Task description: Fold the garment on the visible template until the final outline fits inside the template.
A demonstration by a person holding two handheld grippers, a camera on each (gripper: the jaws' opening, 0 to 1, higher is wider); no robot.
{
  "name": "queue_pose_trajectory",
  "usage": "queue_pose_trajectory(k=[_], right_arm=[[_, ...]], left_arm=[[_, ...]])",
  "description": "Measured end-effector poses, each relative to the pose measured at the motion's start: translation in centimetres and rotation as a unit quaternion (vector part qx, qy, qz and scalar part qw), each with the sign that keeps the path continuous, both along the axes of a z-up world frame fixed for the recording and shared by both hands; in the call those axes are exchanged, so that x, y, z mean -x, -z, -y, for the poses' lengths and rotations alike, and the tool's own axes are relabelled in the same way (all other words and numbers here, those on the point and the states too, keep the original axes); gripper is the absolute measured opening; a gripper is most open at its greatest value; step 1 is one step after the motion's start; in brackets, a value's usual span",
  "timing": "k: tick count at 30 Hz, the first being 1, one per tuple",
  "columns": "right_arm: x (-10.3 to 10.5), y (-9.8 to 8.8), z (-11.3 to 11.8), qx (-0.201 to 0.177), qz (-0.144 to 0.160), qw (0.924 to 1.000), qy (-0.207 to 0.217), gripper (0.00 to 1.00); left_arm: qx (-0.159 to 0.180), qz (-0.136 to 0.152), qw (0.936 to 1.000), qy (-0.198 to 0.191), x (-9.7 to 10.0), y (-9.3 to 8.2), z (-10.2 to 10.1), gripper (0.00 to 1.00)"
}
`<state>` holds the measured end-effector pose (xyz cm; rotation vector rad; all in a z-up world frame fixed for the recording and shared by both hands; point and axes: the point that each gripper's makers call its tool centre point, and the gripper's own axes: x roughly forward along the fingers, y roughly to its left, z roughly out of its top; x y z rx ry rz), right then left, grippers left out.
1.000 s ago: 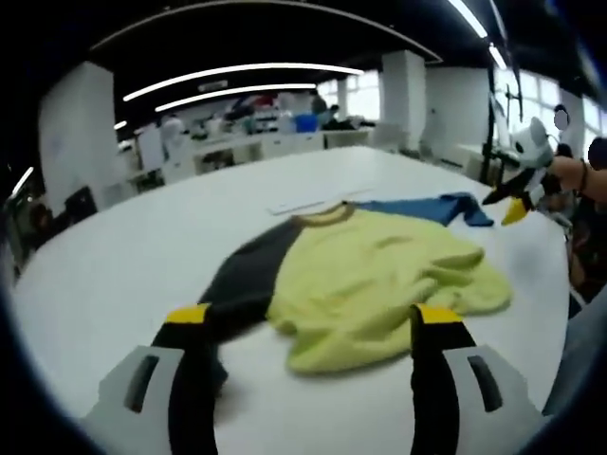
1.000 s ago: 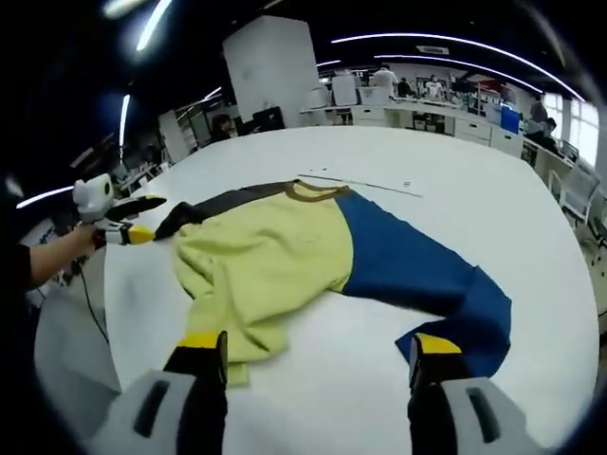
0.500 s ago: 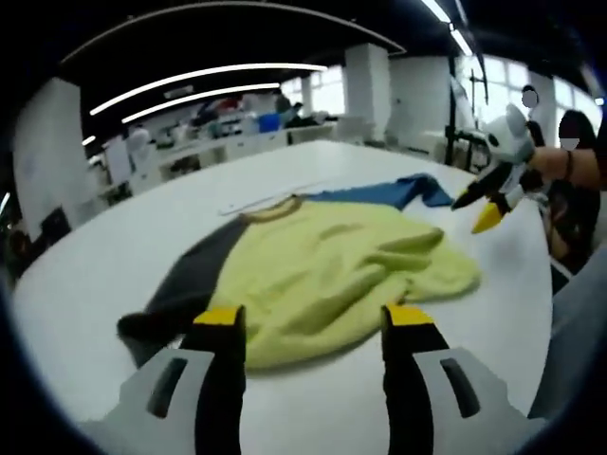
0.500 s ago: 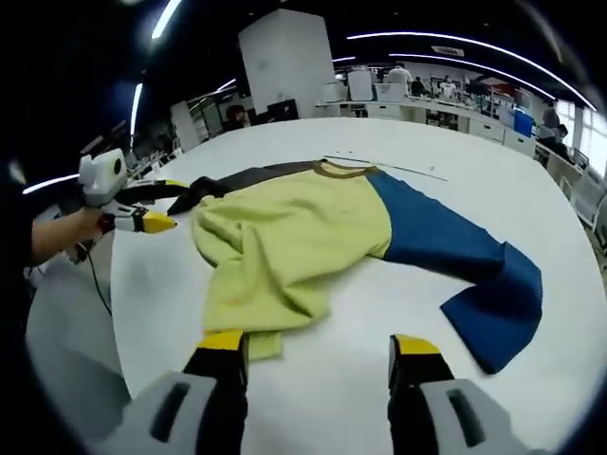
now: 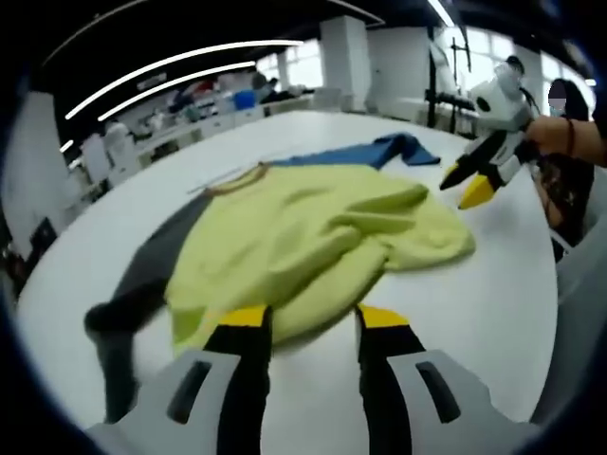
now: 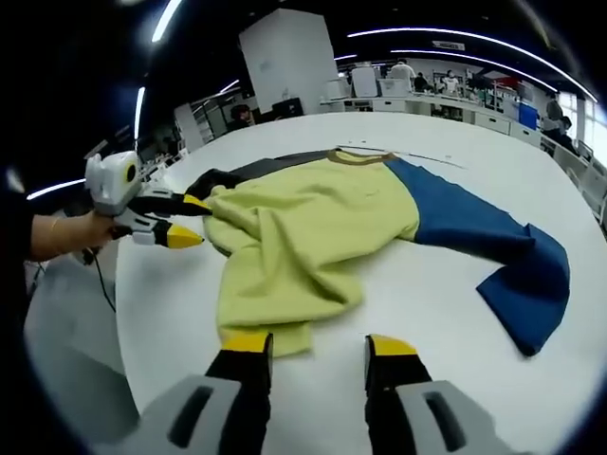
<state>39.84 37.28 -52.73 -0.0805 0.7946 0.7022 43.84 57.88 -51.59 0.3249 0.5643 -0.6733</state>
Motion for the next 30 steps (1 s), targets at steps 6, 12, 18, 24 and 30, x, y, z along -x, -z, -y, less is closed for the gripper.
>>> queue_pose_trajectory(k=[6,12,18,24,30], right_arm=[[0.2,0.2,-1.2,0.014,0.014,0.9996,-0.019,0.27],[0.4,0.7,-1.8,0.021,0.014,0.9993,-0.027,0.20],[0.3,1.0,-1.8,0.039,0.020,0.9987,-0.027,0.10],[0.2,1.2,-1.7,0.059,0.030,0.9972,-0.035,0.05],[0.4,1.2,-2.1,0.061,0.035,0.9966,-0.043,0.00]], left_arm=[[-0.009,-0.007,0.9999,-0.003,-0.4,0.7,0.1,0.28],[-0.010,-0.019,0.9997,-0.011,-0.8,1.1,-0.1,0.25],[-0.007,-0.025,0.9996,-0.008,-0.5,1.1,0.0,0.25],[-0.010,-0.026,0.9996,0.003,0.0,1.2,0.0,0.26],[-0.058,-0.006,0.9983,-0.001,-0.8,1.5,-0.8,0.13]])
